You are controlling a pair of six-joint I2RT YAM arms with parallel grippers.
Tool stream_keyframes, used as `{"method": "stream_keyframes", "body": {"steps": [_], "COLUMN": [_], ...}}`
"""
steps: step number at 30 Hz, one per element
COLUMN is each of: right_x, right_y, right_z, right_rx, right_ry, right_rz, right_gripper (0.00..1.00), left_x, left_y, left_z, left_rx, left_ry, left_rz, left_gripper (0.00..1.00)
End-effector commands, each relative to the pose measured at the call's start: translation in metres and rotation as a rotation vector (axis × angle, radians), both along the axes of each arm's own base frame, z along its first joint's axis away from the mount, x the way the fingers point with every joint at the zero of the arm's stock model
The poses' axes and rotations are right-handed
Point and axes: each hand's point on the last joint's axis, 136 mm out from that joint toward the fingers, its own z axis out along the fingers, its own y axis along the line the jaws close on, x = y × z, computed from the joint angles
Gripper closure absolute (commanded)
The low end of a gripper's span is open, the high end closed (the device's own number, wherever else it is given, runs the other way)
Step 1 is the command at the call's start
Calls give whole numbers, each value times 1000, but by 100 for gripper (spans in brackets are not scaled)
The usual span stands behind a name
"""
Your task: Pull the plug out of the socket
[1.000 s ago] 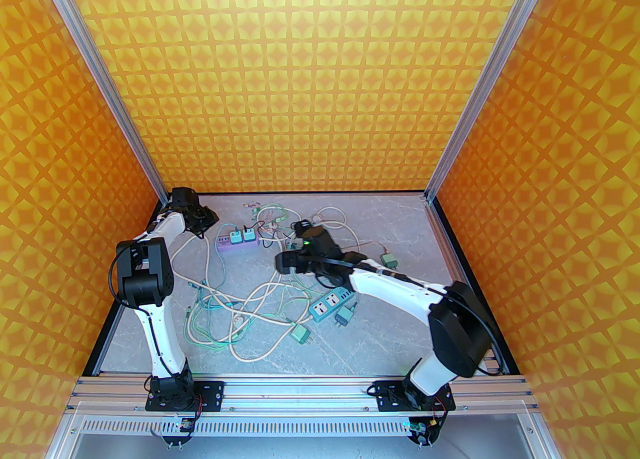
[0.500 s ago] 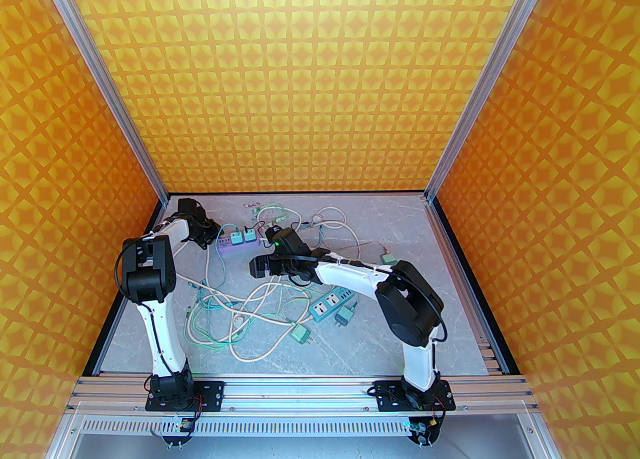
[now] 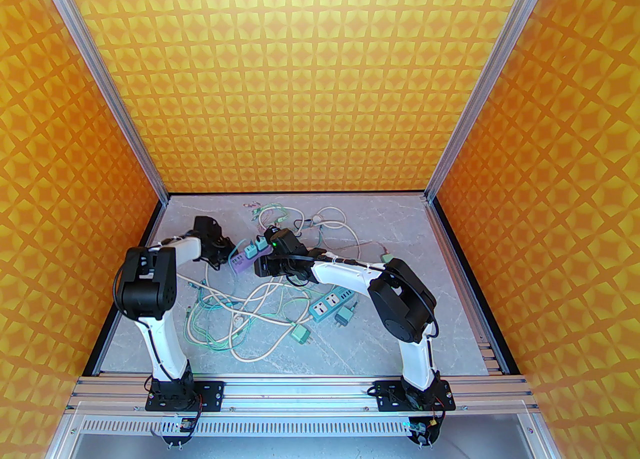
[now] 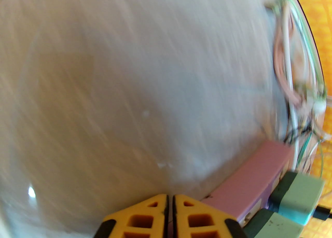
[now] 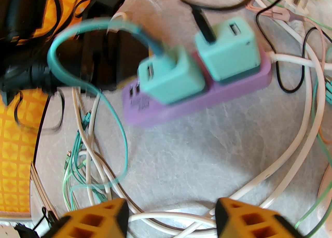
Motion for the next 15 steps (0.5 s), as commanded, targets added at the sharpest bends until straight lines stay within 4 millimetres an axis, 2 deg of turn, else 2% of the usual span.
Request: {"method": "stream_keyframes", "body": {"steps": [1, 3, 10, 13, 15], "right_x": [1, 1, 2, 2, 2], "right_y": [-14, -22, -42, -53, -61], "right_z": [-12, -13, -6, 4, 13], "right_rx": [-34, -43, -57, -49, -47], "right_ry": [4, 1, -16, -38, -63], "right_rz": [-36, -49, -83, -105, -120], "right_gripper": [47, 48, 49, 49, 47], "left_x": [-26, -35, -45, -43, -38], "left_y": [-37, -47, -50, -40, -38], "left_z": [-4, -4, 12, 24, 42], "left_rx": [-55, -57, -71, -7, 8], "left_ry": [32, 38, 6, -35, -111], "left_rz": [-41, -61, -49, -52, -67], "left_gripper": [88, 87, 82, 79, 73]}}
